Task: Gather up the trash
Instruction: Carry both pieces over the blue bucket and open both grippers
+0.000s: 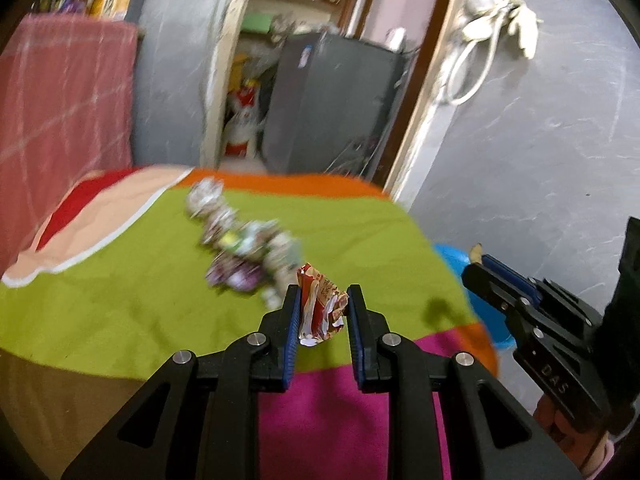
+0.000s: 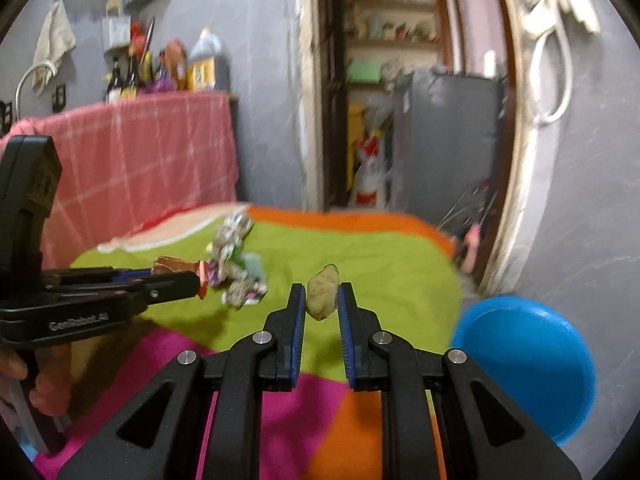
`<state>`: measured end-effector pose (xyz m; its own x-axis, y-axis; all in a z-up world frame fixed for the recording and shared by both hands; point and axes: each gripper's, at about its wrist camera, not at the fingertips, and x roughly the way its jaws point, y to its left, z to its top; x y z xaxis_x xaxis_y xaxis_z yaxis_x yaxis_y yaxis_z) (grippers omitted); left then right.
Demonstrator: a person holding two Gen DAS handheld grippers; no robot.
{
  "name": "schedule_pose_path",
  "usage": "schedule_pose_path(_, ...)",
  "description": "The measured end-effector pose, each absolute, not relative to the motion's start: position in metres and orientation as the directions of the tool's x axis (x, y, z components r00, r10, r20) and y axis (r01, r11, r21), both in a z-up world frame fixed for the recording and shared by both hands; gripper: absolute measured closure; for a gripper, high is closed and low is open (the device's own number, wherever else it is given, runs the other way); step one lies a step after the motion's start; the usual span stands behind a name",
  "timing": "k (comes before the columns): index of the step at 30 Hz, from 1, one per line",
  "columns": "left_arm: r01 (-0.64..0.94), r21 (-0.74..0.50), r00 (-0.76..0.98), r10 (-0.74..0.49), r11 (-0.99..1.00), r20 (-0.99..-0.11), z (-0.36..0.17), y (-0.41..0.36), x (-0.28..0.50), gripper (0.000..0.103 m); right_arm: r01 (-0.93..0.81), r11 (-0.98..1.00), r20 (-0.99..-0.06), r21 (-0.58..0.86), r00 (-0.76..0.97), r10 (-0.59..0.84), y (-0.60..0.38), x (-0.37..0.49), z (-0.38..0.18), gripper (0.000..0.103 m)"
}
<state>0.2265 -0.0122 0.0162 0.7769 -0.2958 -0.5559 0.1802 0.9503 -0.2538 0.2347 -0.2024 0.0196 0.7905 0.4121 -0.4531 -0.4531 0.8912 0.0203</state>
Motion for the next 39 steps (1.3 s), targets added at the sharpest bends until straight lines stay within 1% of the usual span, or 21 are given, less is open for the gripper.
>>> schedule_pose_path(6, 0.251, -0.226, 0.848, -0.327, 0.941, -0.418, 0.041, -0.058, 0.227, 0.085, -0.34, 0.94, -0.3, 0.001, 0.897, 0.325, -0.244, 0.214, 0.044, 0.089)
schedule_pose_path(9, 0.28, -0.203, 0.868, -0.337, 0.938, -0.363, 0.05, -0.084, 0.227, 0.085, -0.277, 0.961, -0.246, -0.002, 0.931, 0.268, -0.267, 0.21, 0.05, 0.089)
schedule_pose_path(17, 0.352, -0.179, 0.882, -0.389, 0.919, -0.265, 0.053, -0.157, 0.247, 0.084, -0.102, 0.995, -0.165, 0.016, 0.981, 0.103, -0.339, 0.215, 0.045, 0.089)
schedule_pose_path(20, 0.375, -0.152, 0.885, -0.402, 0.915, -0.236, 0.051, -0.184, 0.254, 0.084, -0.051, 0.998, -0.145, 0.025, 0.988, 0.054, -0.358, 0.215, 0.041, 0.089)
schedule_pose_path(23, 0.402, -0.144, 0.87, -0.426, 0.904, -0.249, 0.045, -0.206, 0.267, 0.084, -0.01, 0.999, -0.142, 0.035, 0.99, 0.015, -0.374, 0.218, 0.035, 0.089)
schedule_pose_path(29, 0.42, -0.162, 0.845, -0.45, 0.893, -0.289, 0.032, -0.225, 0.29, 0.084, 0.033, 0.999, -0.149, 0.042, 0.989, -0.026, -0.396, 0.227, 0.019, 0.089)
schedule_pose_path(34, 0.42, -0.186, 0.83, -0.458, 0.888, -0.319, 0.02, -0.231, 0.303, 0.084, 0.049, 0.997, -0.176, 0.052, 0.984, -0.039, -0.408, 0.235, 0.006, 0.089)
schedule_pose_path(39, 0.421, -0.202, 0.804, -0.467, 0.884, -0.369, 0.01, -0.233, 0.315, 0.084, 0.047, 0.997, -0.206, 0.06, 0.978, -0.034, -0.411, 0.246, 0.001, 0.088)
